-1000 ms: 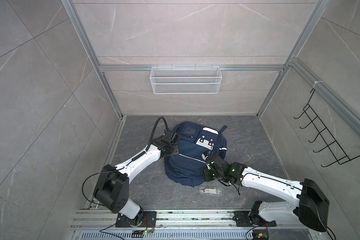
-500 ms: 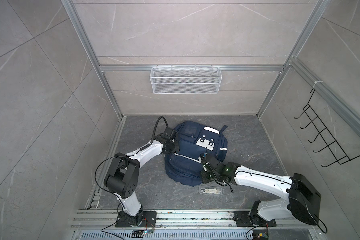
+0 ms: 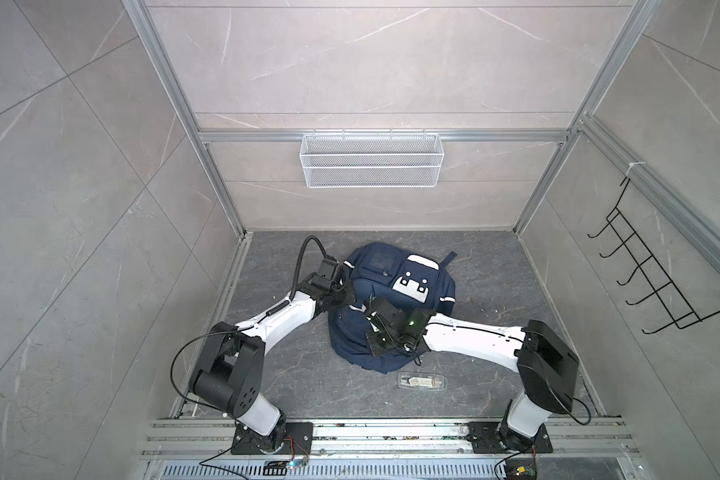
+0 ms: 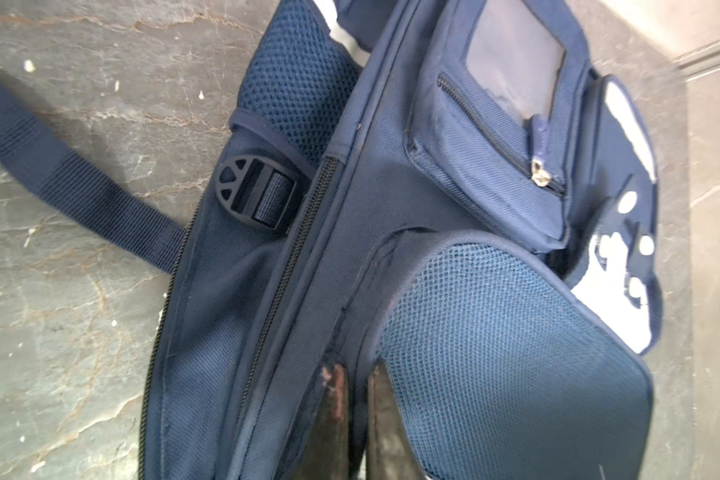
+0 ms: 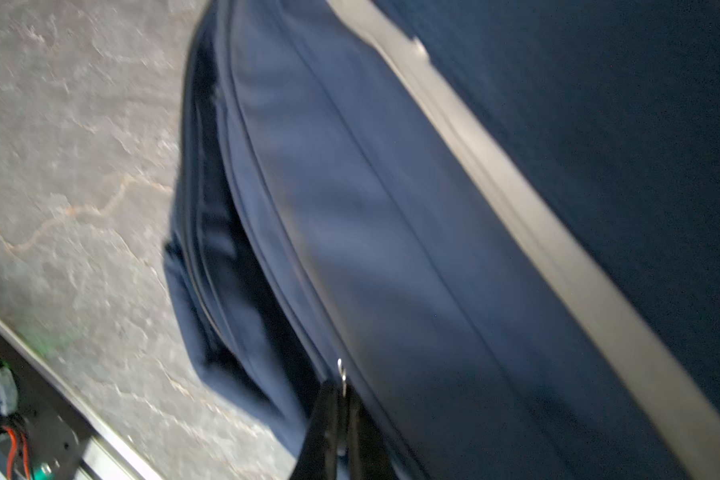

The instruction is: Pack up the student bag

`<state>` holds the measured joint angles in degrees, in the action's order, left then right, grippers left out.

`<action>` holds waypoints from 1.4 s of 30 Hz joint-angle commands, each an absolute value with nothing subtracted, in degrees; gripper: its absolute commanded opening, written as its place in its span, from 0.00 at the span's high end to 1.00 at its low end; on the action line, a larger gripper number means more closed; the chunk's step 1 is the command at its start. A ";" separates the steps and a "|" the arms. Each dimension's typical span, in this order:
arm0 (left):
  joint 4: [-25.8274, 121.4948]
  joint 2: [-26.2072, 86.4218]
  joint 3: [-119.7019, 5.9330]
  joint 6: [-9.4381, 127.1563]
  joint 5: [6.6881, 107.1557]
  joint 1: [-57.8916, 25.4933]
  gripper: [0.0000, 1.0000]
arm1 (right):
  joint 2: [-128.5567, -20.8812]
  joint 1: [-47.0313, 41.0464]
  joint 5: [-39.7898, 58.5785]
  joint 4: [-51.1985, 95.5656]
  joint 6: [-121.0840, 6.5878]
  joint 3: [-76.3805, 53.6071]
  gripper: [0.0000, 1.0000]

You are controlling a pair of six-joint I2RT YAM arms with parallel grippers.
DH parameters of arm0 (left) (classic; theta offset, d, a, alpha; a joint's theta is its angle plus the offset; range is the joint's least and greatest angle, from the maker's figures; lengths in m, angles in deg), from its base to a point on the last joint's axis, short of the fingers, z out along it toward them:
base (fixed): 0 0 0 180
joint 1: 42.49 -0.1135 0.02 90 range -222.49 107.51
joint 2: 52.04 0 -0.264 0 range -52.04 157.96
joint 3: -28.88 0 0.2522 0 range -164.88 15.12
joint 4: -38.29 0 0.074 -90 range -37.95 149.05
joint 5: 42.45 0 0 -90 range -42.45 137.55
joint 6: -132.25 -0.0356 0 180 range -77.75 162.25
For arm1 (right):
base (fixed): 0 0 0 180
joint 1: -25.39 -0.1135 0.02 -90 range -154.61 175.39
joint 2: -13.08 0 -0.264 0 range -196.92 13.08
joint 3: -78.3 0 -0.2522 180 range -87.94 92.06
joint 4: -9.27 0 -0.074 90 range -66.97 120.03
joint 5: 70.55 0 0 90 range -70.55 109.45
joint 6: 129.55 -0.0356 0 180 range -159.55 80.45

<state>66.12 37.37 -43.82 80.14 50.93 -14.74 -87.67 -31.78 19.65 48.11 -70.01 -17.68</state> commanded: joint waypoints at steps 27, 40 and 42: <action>45.20 15.57 -18.50 104.74 56.79 -17.48 1.00 | -81.87 -26.60 14.69 45.76 -67.89 -22.39 0.94; 43.71 17.25 -19.22 106.17 52.77 -12.81 1.00 | -88.66 -33.85 17.09 45.30 -70.19 -14.55 0.94; 44.72 16.16 -18.88 105.74 52.05 -12.79 1.00 | -87.27 -33.71 18.14 44.80 -70.31 -15.84 0.94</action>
<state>47.71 18.03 -17.99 105.47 52.35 -13.39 -88.80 -33.09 18.15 45.47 -69.61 -16.28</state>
